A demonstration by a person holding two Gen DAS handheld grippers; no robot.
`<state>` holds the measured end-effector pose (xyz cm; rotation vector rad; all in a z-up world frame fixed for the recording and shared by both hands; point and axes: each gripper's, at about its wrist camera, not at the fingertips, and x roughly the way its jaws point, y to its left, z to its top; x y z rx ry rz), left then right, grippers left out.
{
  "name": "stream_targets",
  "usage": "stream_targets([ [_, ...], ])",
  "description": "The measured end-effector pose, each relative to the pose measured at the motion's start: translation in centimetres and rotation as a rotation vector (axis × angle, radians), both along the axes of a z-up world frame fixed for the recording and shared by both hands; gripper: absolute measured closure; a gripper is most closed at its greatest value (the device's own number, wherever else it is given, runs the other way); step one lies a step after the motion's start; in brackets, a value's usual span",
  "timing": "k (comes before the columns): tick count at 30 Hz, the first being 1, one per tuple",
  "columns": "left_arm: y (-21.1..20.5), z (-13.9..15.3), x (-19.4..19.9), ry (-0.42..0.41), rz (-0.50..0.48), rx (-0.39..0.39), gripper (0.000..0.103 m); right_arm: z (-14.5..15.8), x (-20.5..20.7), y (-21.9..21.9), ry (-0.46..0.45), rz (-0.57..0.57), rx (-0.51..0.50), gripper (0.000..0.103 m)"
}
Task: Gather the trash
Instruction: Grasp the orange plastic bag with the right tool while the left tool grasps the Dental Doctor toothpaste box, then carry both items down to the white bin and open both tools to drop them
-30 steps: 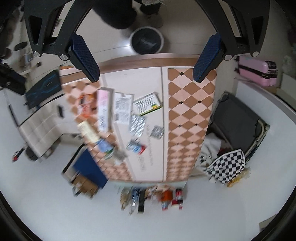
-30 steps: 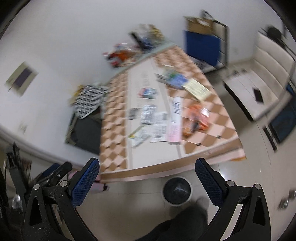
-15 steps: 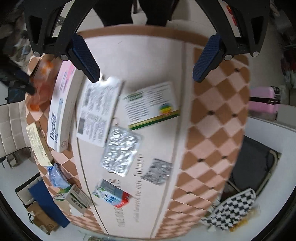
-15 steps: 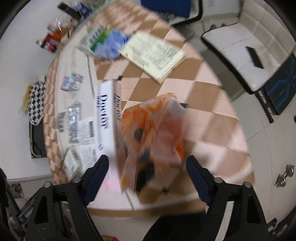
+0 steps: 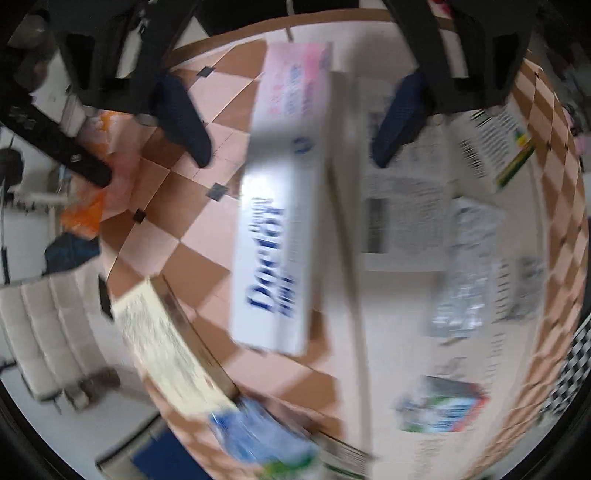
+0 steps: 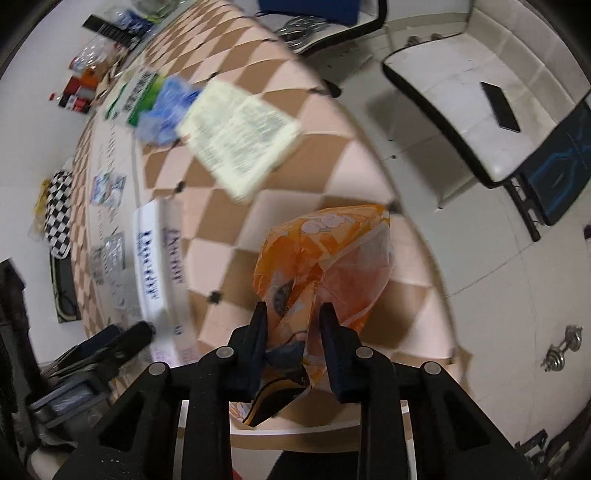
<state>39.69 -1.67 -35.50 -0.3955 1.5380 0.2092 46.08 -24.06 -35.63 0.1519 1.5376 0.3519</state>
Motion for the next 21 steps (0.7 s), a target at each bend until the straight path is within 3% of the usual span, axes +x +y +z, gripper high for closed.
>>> stream_targets([
  [2, -0.7, -1.0, 0.4, 0.033, -0.025, 0.038, 0.059, -0.2, 0.5, -0.9, 0.004, -0.017, -0.007, 0.074],
  [7, -0.4, 0.2, -0.6, -0.010, -0.019, 0.086, 0.061, 0.2, 0.2, -1.3, -0.013, -0.008, -0.012, 0.074],
  [12, 0.5, 3.9, -4.3, -0.089, 0.003, 0.134, 0.061, 1.4, -1.8, -1.8, -0.035, -0.005, 0.013, 0.075],
  [16, 1.0, 7.7, -9.4, -0.171, 0.020, 0.159, 0.061, 3.2, -5.5, -1.9, -0.072, -0.004, 0.048, 0.076],
  [21, -0.7, 10.0, -16.2, -0.236, 0.020, 0.176, 0.061, 5.3, -12.9, -1.5, -0.117, 0.013, 0.089, 0.076],
])
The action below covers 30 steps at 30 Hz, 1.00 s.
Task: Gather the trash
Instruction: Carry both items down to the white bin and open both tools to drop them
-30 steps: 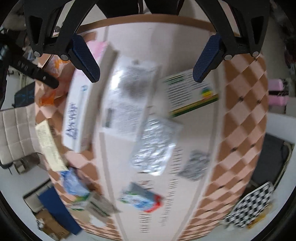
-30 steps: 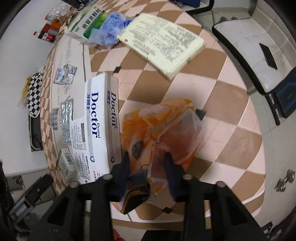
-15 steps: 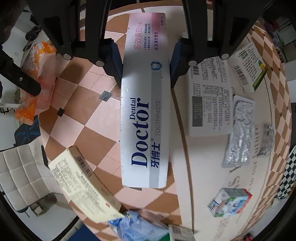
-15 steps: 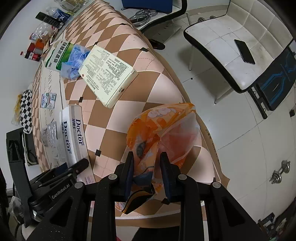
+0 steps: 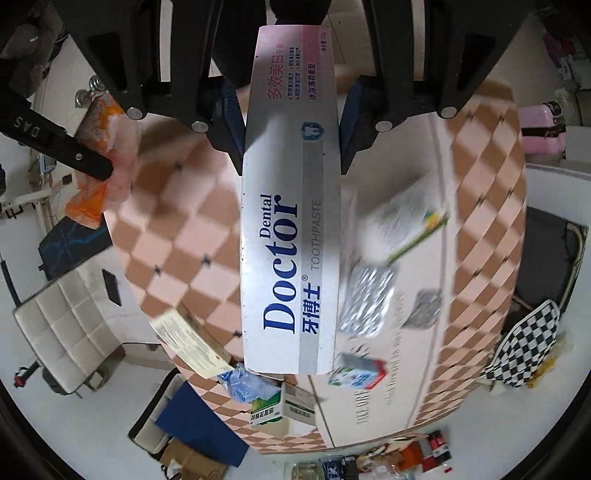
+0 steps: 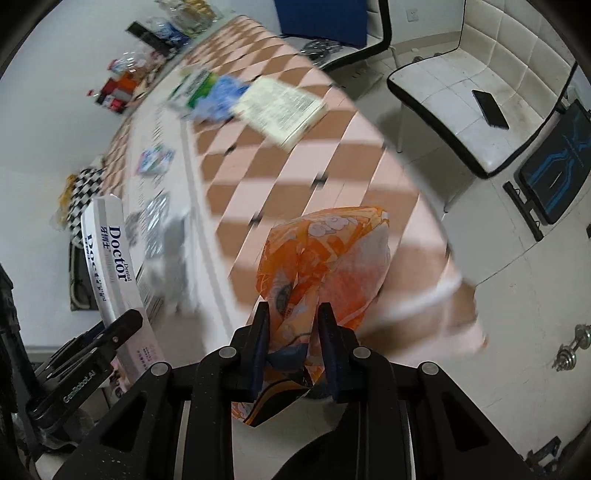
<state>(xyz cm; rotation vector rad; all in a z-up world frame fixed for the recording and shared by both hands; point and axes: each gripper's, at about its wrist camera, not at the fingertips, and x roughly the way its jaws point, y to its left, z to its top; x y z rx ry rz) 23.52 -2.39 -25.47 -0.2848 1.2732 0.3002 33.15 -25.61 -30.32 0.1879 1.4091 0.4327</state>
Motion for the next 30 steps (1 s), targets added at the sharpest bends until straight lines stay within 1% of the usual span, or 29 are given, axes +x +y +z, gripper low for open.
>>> stream_targets([
  [1, -0.3, 0.1, -1.4, -0.006, 0.001, -0.005, 0.061, 0.3, -2.1, 0.1, -0.006, 0.008, 0.005, 0.076],
  [3, -0.7, 0.1, -5.9, -0.004, 0.001, -0.021, 0.061, 0.5, -6.0, 0.2, -0.015, 0.024, 0.004, 0.076],
  [4, -0.6, 0.0, -7.4, 0.003, 0.003, -0.031, 0.061, 0.5, -8.3, 0.2, -0.012, 0.032, 0.000, 0.076],
  [6, -0.8, -1.0, -12.0, 0.031, 0.009, -0.070, 0.061, -0.2, -12.2, 0.1, 0.008, 0.044, -0.006, 0.077],
  [8, -1.1, -2.6, -15.4, 0.073, 0.011, -0.100, 0.061, -1.6, -15.9, -0.1, 0.037, 0.058, -0.019, 0.077],
  [10, -1.6, -5.2, -18.3, 0.130, 0.018, -0.148, 0.061, -4.2, -19.5, -0.3, 0.091, 0.068, -0.047, 0.077],
  [12, -1.8, -8.8, -20.5, 0.192, 0.023, -0.196, 0.061, -6.9, -21.9, -0.5, 0.143, 0.074, -0.076, 0.077],
  [13, -1.8, -10.4, -21.0, 0.217, 0.025, -0.213, 0.061, -8.5, -23.0, -0.5, 0.167, 0.079, -0.092, 0.077],
  [15, -1.5, -14.9, -21.7, 0.271, 0.038, -0.265, 0.061, -11.8, -24.6, -0.5, 0.203, 0.087, -0.129, 0.077],
  [16, -1.3, -16.8, -21.7, 0.289, 0.041, -0.291, 0.061, -13.5, -25.2, -0.4, 0.223, 0.088, -0.138, 0.077],
  [17, -0.9, -19.5, -21.6, 0.312, 0.053, -0.328, 0.061, -15.9, -25.6, -0.2, 0.248, 0.090, -0.154, 0.077],
  [19, -0.2, -23.8, -21.0, 0.335, 0.074, -0.374, 0.060, -19.7, -25.9, 0.1, 0.271, 0.092, -0.171, 0.077],
  [21, 0.7, -28.8, -20.0, 0.354, 0.101, -0.414, 0.060, -23.6, -25.9, 0.5, 0.292, 0.089, -0.179, 0.077],
  [22, 1.0, -30.7, -19.6, 0.360, 0.112, -0.427, 0.060, -25.5, -25.7, 0.7, 0.302, 0.088, -0.180, 0.077],
  [23, 1.5, -33.0, -19.1, 0.366, 0.126, -0.454, 0.059, -28.2, -25.5, 0.9, 0.318, 0.083, -0.178, 0.077],
  [24, 1.9, -35.5, -18.4, 0.371, 0.141, -0.482, 0.059, -29.9, -25.0, 1.2, 0.325, 0.079, -0.181, 0.077],
  [25, 2.3, -37.1, -18.0, 0.376, 0.157, -0.498, 0.059, -32.0, -24.6, 1.6, 0.337, 0.073, -0.175, 0.077],
  [26, 2.7, -39.4, -17.6, 0.383, 0.184, -0.526, 0.059, -34.1, -24.1, 2.0, 0.347, 0.068, -0.167, 0.077],
  [27, 2.9, -40.9, -17.4, 0.387, 0.197, -0.548, 0.057, -35.6, -23.6, 2.3, 0.353, 0.072, -0.167, 0.076],
  [28, 3.2, -42.5, -17.2, 0.390, 0.211, -0.566, 0.052, -37.5, -23.3, 2.7, 0.359, 0.074, -0.161, 0.076],
  [29, 3.5, -44.0, -16.9, 0.389, 0.236, -0.580, 0.034, -39.0, -23.1, 3.0, 0.362, 0.072, -0.154, 0.076],
  [30, 4.0, -44.9, -16.9, 0.381, 0.252, -0.592, 0.018, -40.8, -22.8, 3.6, 0.369, 0.082, -0.145, 0.076],
])
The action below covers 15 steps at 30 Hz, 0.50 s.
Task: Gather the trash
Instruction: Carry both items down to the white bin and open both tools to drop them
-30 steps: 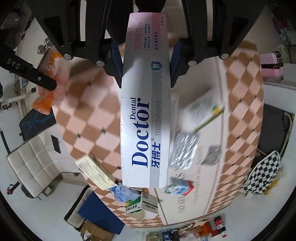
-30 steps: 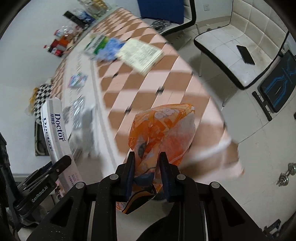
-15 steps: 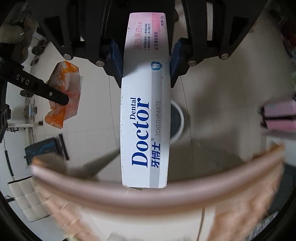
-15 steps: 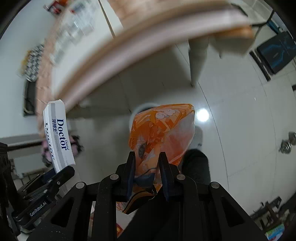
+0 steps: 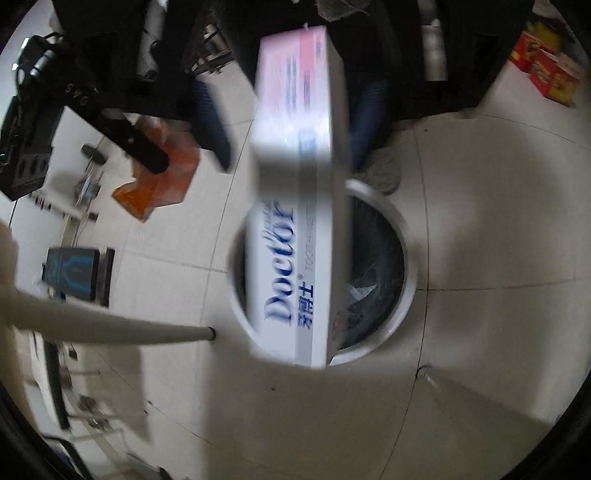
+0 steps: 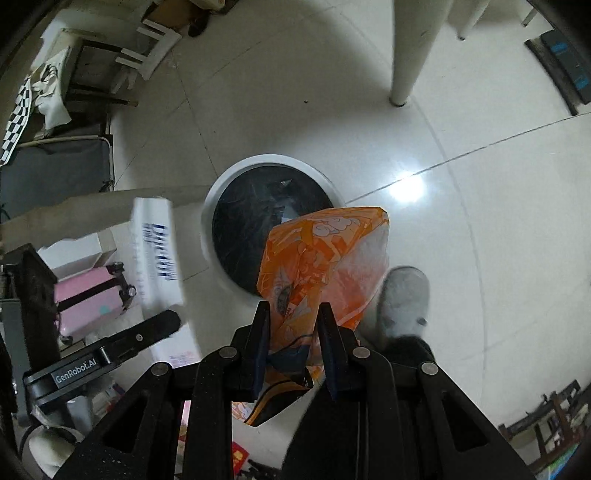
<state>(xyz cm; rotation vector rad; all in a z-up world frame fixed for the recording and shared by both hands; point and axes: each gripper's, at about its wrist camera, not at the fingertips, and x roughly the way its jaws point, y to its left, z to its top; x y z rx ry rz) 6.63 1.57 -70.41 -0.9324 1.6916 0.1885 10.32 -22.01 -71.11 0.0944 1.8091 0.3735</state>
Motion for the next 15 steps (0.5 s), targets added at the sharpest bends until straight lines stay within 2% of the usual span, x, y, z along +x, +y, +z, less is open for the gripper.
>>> stream_targets([
  [2, 0.6, -1.1, -0.3, -0.011, 0.029, -0.008, 0.014, -3.1, 0.6, 1.2, 0.022, 0.003, 0.024, 0.073],
  [4, 1.2, -1.4, -1.5, -0.003, 0.038, 0.019, 0.013, -5.5, 0.6, 2.0, 0.039, 0.020, 0.045, 0.062],
  [6, 1.6, -1.1, -2.6, -0.006, 0.039, 0.083, 0.012, -7.3, 0.9, 2.7, 0.046, 0.021, 0.076, 0.039],
  [9, 2.2, 0.4, -4.5, -0.013, 0.033, 0.246, 0.012, -8.1, 1.0, 3.5, 0.045, 0.014, 0.107, 0.019],
  [10, 2.0, 0.9, -4.8, -0.011, 0.015, 0.296, 0.012, -7.9, 0.9, 3.7, 0.032, 0.021, 0.102, 0.016],
  [12, 1.6, 1.3, -5.4, 0.002, 0.003, 0.340, 0.012, -7.7, 0.5, 4.0, 0.006, 0.052, 0.070, 0.004],
  [15, 1.3, 2.5, -6.2, 0.009, -0.013, 0.370, 0.012, -6.3, 0.0, 4.0, -0.053, 0.114, -0.011, 0.004],
])
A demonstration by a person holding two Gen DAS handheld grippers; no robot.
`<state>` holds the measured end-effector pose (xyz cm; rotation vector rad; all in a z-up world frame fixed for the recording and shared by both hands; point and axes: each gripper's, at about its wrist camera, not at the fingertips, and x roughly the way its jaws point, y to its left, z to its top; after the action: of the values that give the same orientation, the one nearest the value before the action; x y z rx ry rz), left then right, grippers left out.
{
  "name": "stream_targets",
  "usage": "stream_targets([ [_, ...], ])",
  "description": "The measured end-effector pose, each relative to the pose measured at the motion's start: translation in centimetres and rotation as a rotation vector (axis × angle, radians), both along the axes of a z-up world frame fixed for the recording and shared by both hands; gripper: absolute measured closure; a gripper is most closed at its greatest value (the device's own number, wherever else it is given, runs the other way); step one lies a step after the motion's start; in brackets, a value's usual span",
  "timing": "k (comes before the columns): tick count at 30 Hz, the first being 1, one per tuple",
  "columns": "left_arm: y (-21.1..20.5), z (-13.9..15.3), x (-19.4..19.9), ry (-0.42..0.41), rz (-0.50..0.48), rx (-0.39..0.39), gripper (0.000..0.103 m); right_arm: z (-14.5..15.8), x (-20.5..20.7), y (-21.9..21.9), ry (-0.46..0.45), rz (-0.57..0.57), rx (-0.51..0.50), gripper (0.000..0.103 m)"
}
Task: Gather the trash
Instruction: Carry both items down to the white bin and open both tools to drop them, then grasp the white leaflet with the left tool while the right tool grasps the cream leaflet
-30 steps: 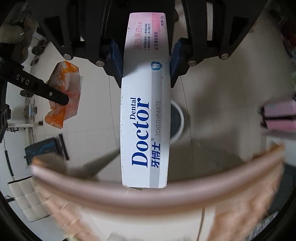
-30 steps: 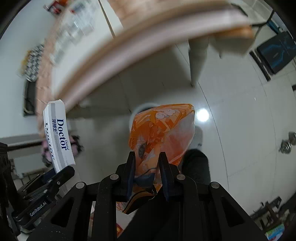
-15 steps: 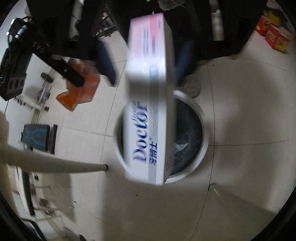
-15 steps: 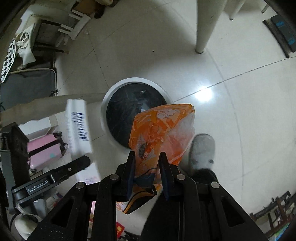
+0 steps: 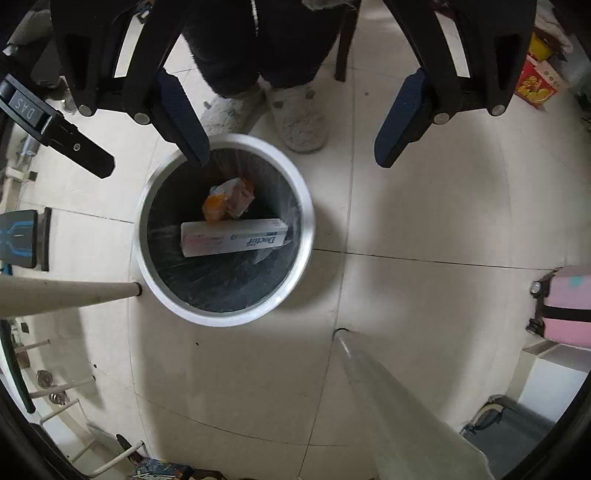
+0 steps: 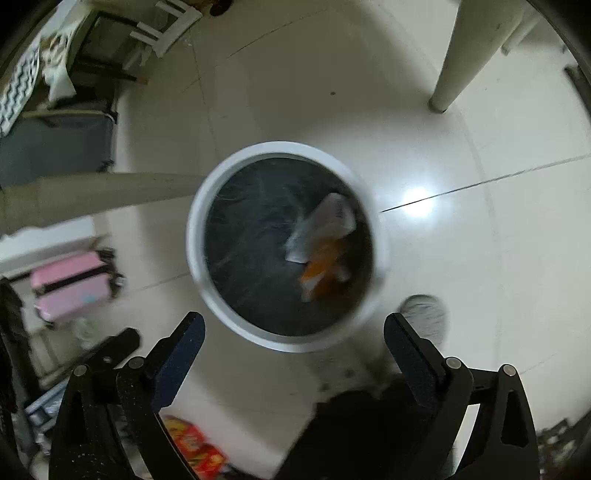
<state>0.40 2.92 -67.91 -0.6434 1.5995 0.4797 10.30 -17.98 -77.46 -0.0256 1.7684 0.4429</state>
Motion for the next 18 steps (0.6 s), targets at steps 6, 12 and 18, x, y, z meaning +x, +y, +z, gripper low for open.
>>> stream_targets([
  [6, -0.7, 3.2, -0.7, -0.020, -0.046, 0.050, 0.012, 4.6, -0.7, 0.3, -0.103, 0.079, -0.107, 0.004],
  [12, -0.6, 7.9, -1.1, -0.053, -0.066, 0.074, 0.012, 11.0, -1.5, 0.1, -0.169, 0.106, -0.144, 0.004],
  [18, -1.6, 14.7, -2.4, -0.088, -0.082, 0.089, 0.012, 18.9, -2.9, -0.2, -0.207, 0.142, -0.136, 0.004],
])
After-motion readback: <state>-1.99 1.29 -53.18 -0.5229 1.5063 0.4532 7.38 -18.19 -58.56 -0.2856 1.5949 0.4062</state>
